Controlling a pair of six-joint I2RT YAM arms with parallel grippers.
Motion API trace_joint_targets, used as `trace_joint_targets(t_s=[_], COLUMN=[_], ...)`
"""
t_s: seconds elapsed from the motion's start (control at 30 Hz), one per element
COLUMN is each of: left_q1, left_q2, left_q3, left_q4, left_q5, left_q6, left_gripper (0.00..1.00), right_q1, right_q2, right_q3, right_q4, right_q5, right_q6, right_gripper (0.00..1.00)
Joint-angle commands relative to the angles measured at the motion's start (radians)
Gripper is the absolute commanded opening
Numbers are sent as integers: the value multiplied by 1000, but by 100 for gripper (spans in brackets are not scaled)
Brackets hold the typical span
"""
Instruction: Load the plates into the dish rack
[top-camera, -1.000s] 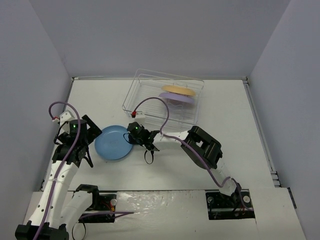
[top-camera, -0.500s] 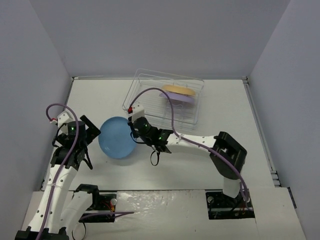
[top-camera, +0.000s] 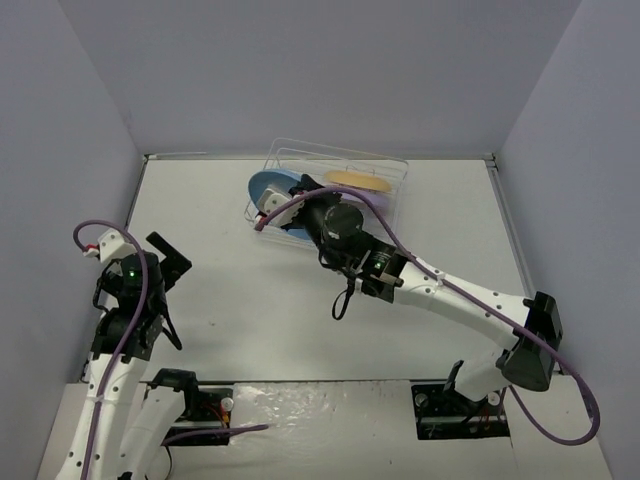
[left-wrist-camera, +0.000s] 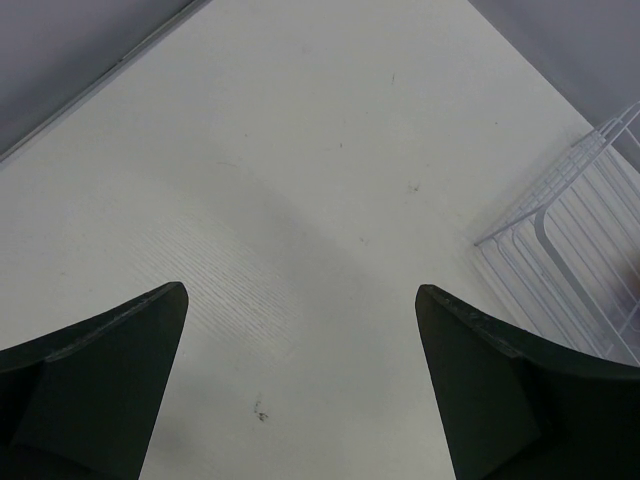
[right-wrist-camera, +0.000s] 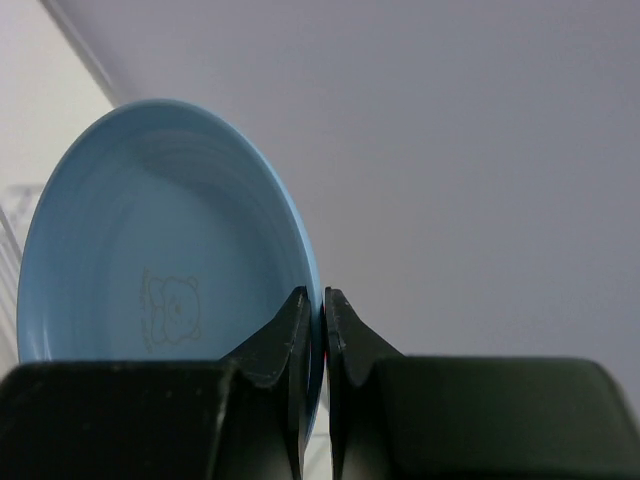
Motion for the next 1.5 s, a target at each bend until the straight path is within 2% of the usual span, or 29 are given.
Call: trace_joint_targets(t_s=[0.0,0.3,0.63,1.0,1.37,1.47], left_q1=[6,6,7,6,7,5], left_q2=[30,73,87,103,105,104], left_q3=[6,13,16,16,18,18], left_q4=[78,96,91,93,94,93], left_q5=[-25,-22,-35,-42,-41,-39], left_q6=[34,44,46,45,45,47], left_gripper=[97,97,97,97,97,97], right_q1=[-93,-151,-170,-170,-166,-170], right_q2=[6,33,111,185,181,189], right_q3=[131,95,105,22,-54,-63], right_q4=[-183,-244,-313,-183,-117,-124], right_q5=[-136,-152,-150,-18,18,-5], right_q6=[-367,-542,-598,-676,-688,-644], right_gripper=[0,0,0,0,0,0])
